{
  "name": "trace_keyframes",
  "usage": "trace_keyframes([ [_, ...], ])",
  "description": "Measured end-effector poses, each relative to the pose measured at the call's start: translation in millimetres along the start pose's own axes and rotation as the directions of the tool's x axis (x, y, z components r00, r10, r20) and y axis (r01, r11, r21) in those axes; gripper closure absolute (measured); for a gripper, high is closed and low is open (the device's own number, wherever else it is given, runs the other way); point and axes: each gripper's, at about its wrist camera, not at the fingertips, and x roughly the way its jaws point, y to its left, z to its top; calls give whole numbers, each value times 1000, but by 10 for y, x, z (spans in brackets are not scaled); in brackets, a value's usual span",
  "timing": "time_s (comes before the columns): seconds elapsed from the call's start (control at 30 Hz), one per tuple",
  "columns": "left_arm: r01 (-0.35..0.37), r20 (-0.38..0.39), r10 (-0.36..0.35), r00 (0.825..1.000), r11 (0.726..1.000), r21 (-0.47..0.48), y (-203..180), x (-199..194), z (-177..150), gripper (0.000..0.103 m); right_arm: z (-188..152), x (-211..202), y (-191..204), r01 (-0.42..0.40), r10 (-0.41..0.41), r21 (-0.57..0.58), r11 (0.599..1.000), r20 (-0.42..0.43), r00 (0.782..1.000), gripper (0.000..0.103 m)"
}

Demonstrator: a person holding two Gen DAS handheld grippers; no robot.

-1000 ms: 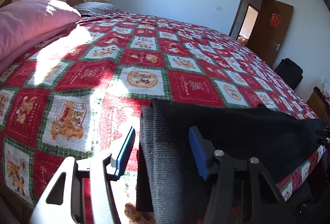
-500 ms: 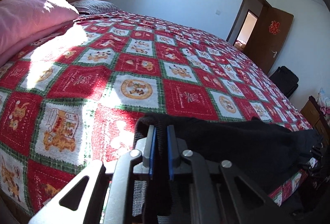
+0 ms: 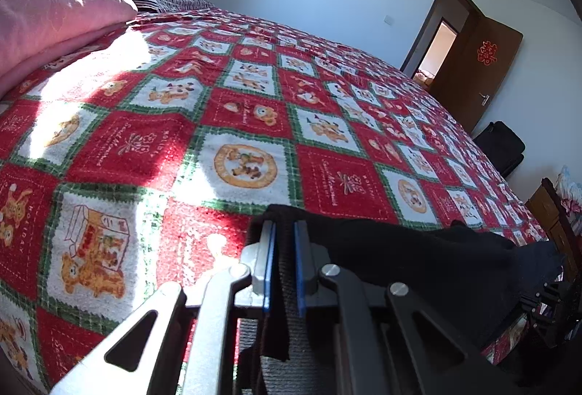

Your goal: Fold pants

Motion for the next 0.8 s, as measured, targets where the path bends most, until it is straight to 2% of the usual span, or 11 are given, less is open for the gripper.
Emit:
trace_keyframes([
  [0.1,3,-1,-3,1000,1000,12,-1,-7,5,93,28,-192,28,-45,44,11,999,16,999,100],
  [0.17,6,2,-6,1000,1000,14,10,-11,-8,93,8,-248,91,-43,43,-15,999,19,999,100],
  [0.27,15,12,-15,1000,1000,3,46,-27,-53,92,-79,-98,170,-36,35,-41,999,-31,999,100],
  [0.33,13,20,-13,1000,1000,-4,71,-47,-76,89,-153,62,202,-47,43,-48,998,-77,996,100],
  [0.47,-9,52,8,999,1000,28,46,-185,-108,83,-169,74,234,-46,40,-77,996,-73,997,99],
  [0.53,-37,73,33,997,998,48,37,-279,-134,78,-160,64,225,-68,61,-76,995,-92,994,91],
  [0.6,-79,91,74,993,995,54,48,-378,-165,70,-163,9,246,-115,106,-96,989,-94,990,59],
  [0.67,-93,120,86,989,994,55,40,-494,-193,61,-166,-84,256,-173,165,-100,980,-82,983,55],
  [0.8,-75,158,60,986,992,96,-150,-611,-174,58,-39,-153,247,-210,208,-77,975,-38,977,55],
])
